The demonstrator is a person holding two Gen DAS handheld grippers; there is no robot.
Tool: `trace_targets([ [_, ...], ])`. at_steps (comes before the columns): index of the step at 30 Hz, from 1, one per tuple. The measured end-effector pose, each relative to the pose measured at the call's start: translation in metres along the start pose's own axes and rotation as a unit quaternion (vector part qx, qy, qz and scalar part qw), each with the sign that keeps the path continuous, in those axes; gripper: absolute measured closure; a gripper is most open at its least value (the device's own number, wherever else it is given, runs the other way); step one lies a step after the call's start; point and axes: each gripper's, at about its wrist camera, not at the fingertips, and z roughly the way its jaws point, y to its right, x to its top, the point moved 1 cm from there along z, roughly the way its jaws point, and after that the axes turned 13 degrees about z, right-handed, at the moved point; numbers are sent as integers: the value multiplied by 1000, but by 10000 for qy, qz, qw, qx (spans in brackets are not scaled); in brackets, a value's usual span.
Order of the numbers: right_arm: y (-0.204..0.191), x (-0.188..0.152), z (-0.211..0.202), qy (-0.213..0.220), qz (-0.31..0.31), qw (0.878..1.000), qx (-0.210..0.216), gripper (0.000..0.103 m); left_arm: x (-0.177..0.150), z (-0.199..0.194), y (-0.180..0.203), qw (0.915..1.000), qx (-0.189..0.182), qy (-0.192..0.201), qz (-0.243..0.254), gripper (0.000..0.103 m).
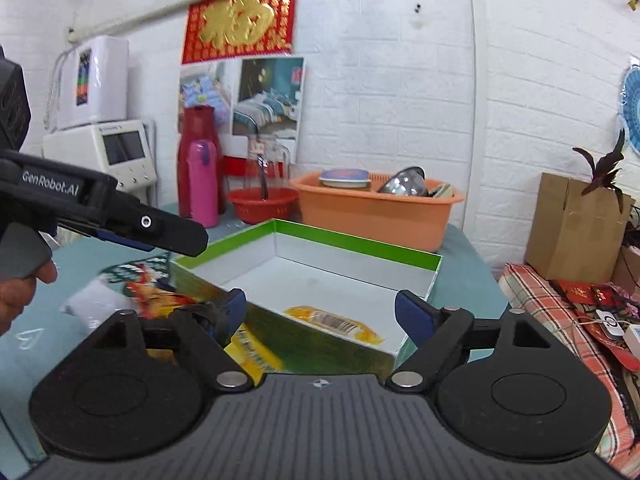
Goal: Organize snacks
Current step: 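Carry the bread bag into the green box and open the left gripper, then return the left tool to the pile and grasp a clear snack packet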
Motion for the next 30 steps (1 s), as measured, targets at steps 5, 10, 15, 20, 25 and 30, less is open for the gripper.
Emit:
trace_targets([
  [5, -13, -20, -29, -41, 95, 9999, 95, 0, -31, -27, 7, 9998, 112, 12, -180, 0],
  [10, -19, -44, -40, -372, 313, 9987, 147, 0, -66, -38, 8, 9990, 250, -261, -246, 0],
  [15, -32, -62, -44, -725, 560, 9947, 470, 0, -100, -46, -7, 9947, 296, -564, -807, 0],
  [20, -59, -78, -47, -1027, 207, 9897, 977, 0, -115, -64, -16, 9912, 199, -534, -1197, 0],
  [25, -68, -93, -44, -1260, 76, 9877, 926, 0, -114, -56, 2, 9907, -588, -673, -1030, 0],
  [30, -73, -101, -41, -1319, -56, 9872, 898, 0, -113, -34, 22, 9884, -897, -881, -852, 0],
])
